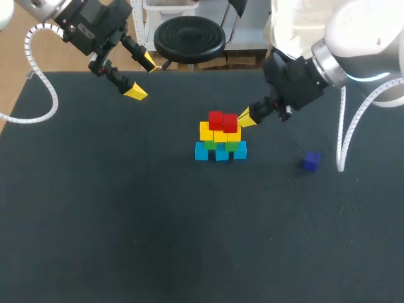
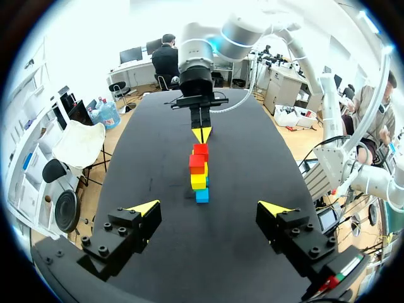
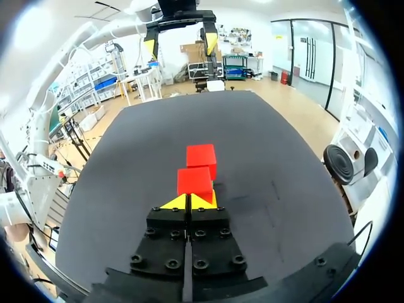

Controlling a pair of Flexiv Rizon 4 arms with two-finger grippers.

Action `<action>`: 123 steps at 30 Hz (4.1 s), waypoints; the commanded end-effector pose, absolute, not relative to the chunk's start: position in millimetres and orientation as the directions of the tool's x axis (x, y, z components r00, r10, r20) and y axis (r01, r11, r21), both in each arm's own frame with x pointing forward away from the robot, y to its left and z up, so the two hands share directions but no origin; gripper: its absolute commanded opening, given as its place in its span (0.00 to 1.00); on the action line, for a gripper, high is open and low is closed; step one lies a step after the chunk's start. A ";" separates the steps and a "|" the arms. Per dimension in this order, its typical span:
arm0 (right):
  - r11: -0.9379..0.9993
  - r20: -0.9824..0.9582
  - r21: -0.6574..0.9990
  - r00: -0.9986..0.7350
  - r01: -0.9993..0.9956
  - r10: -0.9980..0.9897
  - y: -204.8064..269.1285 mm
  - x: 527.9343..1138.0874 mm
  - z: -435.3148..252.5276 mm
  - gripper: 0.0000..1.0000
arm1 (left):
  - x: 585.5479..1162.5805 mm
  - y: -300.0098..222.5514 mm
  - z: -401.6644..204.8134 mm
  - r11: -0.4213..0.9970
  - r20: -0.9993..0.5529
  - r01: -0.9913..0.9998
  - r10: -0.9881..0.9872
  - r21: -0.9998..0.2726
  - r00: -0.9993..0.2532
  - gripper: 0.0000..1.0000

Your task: Place the blue cubes, place green cubes on the blue cubes, place the yellow cubes on the green cubes, then place the red cubes on the yellow cubes, and place purple cube on the red cubes.

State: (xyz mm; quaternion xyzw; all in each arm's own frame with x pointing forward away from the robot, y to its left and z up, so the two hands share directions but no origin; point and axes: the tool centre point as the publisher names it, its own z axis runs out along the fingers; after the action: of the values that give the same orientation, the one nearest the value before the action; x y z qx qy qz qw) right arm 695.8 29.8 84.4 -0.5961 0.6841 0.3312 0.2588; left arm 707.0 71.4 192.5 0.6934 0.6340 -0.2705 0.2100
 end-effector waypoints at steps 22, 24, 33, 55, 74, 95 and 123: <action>0.100 -0.747 0.093 -0.136 -0.991 -0.651 -9.4 671.4 116.0 1.00 | 706.4 71.9 191.6 -0.109 -0.643 0.993 0.764 -0.048 0.053 1.00; 0.118 -0.743 0.091 -0.146 -0.989 -0.653 -17.4 665.9 119.2 1.00 | 706.4 71.9 191.6 -0.109 -0.643 0.993 0.764 -0.048 0.053 1.00; 0.254 -0.715 0.140 -0.275 -0.957 -0.642 -51.9 635.5 133.2 1.00 | 706.4 71.9 191.6 -0.109 -0.643 0.993 0.764 -0.048 0.053 1.00; 0.314 -0.811 0.226 -0.357 -0.922 -0.464 -103.3 610.6 101.7 1.00 | 706.4 71.9 191.6 -0.109 -0.643 0.993 0.764 -0.048 0.053 1.00; 0.379 -0.765 0.212 -0.394 -0.901 -0.510 -135.5 589.4 42.4 1.00 | 706.4 71.9 191.6 -0.109 -0.643 0.993 0.764 -0.048 0.053 1.00; 0.444 -0.757 0.186 -0.415 -0.877 -0.504 -148.3 614.1 27.7 1.00 | 706.4 71.9 191.6 -0.109 -0.643 0.993 0.764 -0.048 0.053 1.00; 0.470 -0.762 0.133 -0.393 -0.873 -0.515 -140.2 669.5 -9.2 1.00 | 706.4 71.9 191.6 -0.109 -0.643 0.993 0.764 -0.048 0.053 1.00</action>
State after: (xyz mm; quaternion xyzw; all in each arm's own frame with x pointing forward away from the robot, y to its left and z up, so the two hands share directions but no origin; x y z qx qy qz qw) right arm 663.8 -141.5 -4.0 -0.4382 0.7916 0.2656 0.3327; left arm 707.0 71.4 192.5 0.6934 0.6340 -0.2705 0.2100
